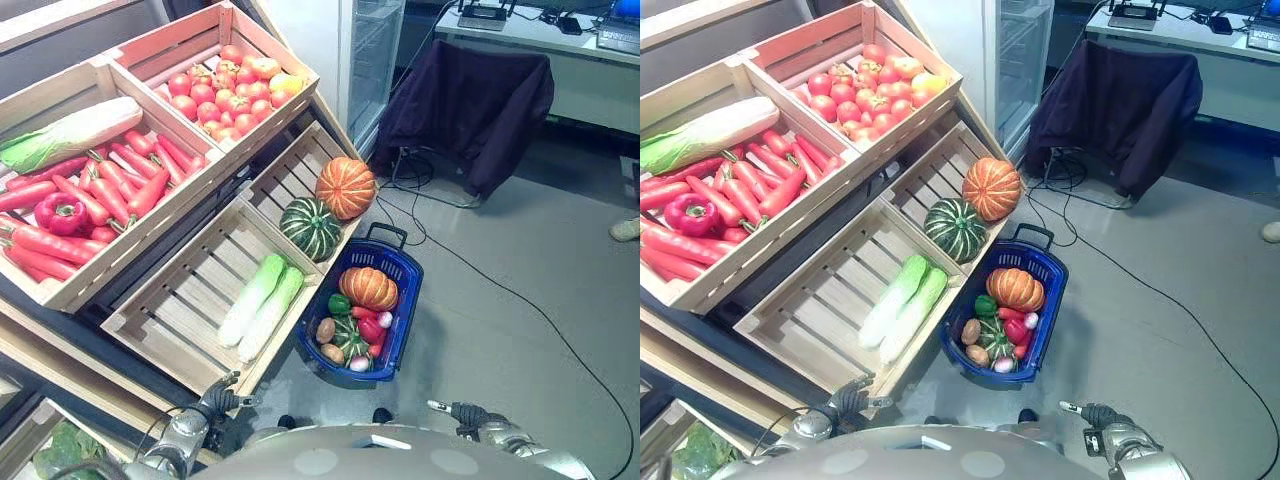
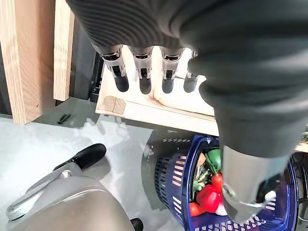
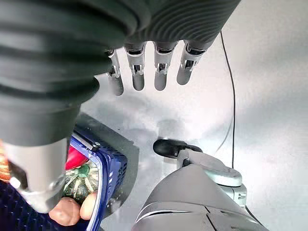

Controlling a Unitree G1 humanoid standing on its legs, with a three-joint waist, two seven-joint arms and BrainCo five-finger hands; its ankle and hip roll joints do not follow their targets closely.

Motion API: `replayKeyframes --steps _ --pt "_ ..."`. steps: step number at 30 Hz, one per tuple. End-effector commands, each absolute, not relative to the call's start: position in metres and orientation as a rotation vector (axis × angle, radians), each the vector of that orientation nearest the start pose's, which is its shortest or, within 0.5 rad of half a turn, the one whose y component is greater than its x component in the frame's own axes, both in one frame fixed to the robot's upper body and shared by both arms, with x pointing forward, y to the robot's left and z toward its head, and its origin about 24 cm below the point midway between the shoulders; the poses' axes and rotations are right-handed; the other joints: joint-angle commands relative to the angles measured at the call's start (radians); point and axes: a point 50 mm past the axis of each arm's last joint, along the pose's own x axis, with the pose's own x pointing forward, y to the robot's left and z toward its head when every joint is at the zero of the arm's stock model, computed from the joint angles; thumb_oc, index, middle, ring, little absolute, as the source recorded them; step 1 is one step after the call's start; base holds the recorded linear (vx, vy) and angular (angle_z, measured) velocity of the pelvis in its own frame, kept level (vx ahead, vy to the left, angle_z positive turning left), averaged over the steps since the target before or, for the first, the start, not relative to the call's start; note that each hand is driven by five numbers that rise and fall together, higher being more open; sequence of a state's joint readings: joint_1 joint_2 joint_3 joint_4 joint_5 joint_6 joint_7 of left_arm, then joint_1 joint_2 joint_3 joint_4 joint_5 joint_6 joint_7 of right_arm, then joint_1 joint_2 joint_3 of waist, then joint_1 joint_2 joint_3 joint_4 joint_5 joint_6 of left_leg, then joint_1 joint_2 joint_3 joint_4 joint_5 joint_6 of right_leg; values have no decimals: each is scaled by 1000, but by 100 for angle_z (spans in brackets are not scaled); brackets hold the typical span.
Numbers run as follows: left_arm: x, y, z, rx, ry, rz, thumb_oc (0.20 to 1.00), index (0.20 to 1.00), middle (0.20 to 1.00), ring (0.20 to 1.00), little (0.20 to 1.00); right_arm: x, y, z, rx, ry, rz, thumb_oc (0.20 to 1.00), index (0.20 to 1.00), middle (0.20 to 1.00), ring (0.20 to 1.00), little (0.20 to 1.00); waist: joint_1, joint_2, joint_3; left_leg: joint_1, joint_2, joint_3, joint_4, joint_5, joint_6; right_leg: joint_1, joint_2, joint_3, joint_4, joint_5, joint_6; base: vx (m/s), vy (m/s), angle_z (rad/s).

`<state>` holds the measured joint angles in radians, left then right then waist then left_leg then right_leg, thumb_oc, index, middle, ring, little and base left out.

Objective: Pick up fruits and vegetables into the basket

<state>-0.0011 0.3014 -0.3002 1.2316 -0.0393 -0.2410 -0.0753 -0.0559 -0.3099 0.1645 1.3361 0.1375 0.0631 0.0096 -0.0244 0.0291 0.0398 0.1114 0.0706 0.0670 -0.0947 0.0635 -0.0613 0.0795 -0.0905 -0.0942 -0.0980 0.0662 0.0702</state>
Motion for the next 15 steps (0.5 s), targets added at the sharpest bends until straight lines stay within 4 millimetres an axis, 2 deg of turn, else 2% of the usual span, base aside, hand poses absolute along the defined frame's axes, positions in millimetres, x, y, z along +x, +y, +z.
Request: replayKeyframes --steps 1,15 --pt "127 238 -146 409 984 -174 1000 1000 1000 1000 1000 102 -261 -154 -256 1322 -154 1000 1000 1000 1000 1000 7 -32 34 19 -8 -5 7 -112 2 36 -46 -25 14 -49 69 -45 -66 12" --pt "128 237 -146 391 988 -174 1000 1000 1000 1000 1000 101 -261 -154 -257 1324 -154 1000 1000 1000 1000 1000 7 -35 31 23 -8 -3 7 -114 3 40 -46 -25 15 -51 69 0 0 0"
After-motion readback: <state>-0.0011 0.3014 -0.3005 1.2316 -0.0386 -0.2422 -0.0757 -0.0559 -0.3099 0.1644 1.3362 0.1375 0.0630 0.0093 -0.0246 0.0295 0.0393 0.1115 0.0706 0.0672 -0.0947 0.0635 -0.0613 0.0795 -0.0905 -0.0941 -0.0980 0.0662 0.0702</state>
